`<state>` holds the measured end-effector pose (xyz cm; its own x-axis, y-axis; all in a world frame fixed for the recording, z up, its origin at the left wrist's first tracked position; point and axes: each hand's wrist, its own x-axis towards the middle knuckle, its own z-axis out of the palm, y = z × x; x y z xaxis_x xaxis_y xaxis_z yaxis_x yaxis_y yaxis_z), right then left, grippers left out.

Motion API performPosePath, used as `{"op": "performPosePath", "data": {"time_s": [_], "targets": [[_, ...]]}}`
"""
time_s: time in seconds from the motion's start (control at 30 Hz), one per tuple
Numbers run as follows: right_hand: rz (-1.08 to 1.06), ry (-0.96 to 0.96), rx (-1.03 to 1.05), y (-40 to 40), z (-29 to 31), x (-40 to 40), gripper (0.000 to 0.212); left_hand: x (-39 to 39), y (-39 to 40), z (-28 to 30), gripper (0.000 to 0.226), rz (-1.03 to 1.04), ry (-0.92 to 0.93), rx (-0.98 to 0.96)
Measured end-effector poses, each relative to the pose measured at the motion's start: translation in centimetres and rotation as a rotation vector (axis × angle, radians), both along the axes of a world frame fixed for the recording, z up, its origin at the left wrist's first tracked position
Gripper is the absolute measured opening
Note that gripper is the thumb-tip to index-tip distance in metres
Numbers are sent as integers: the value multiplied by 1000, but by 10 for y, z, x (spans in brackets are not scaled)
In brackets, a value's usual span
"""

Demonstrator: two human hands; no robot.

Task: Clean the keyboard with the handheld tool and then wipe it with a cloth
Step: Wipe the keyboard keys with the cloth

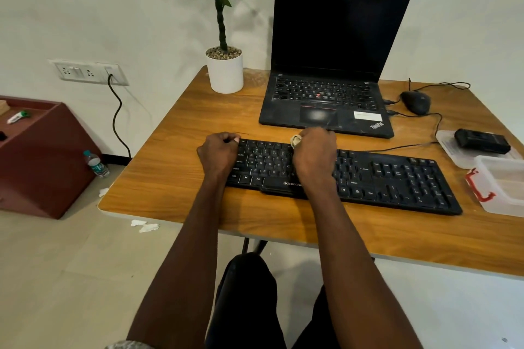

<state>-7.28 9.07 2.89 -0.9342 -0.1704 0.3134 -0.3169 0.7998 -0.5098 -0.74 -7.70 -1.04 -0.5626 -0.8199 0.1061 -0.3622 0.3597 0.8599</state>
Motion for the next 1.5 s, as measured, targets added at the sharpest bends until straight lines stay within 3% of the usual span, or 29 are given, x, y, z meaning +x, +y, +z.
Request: {"op": "performPosePath", "data": {"time_s": [0.07, 0.2, 0.27, 0.37, 0.47, 0.53, 0.67, 0.73, 0.83, 0.97, 1.13, 1.23, 1.33, 1.4, 1.5], "targets": [[-2, 2, -5, -11, -2, 6, 17, 1, 2, 3, 15, 1, -3, 21], [430, -44, -39, -59, 0, 30, 20, 3, 2, 8, 16, -27, -14, 77], [549, -98, -42, -63, 3, 31, 25, 4, 0, 8, 17, -30, 14, 129], [426, -103, -75, -34, 2, 15, 21, 3, -1, 6, 10, -10, 40, 121], [10, -89, -73, 12, -3, -7, 16, 1, 1, 5, 12, -4, 23, 48], [-136, -91, -80, 20, -5, -7, 15, 1, 1, 5, 14, 5, -2, -1], [314, 35, -35, -11, -7, 14, 16, 0, 2, 4, 15, 4, -21, -14], [378, 23, -67, -6, -9, 11, 23, 1, 1, 3, 15, 6, -12, -14], [132, -63, -156, 35, -9, -11, 22, 1, 2, 6, 15, 16, -30, -16], [-209, -36, -75, 82, -2, -29, 20, -3, 4, 9, 15, 48, -72, 2], [304, -60, -111, 58, -6, -10, 27, -4, 5, 14, 16, 79, -96, 10], [63, -82, -231, 81, -8, -22, 32, -4, 13, 18, 17, 97, -141, -15], [-124, -27, -144, 94, -5, -27, 26, -4, 23, 23, 24, 124, -227, -216], [51, -38, -138, 81, 4, -16, 22, -11, 43, 34, 30, 96, -164, -388], [363, -56, -165, 72, 0, -5, 30, -35, 87, 49, 27, -197, -24, -419]]}}
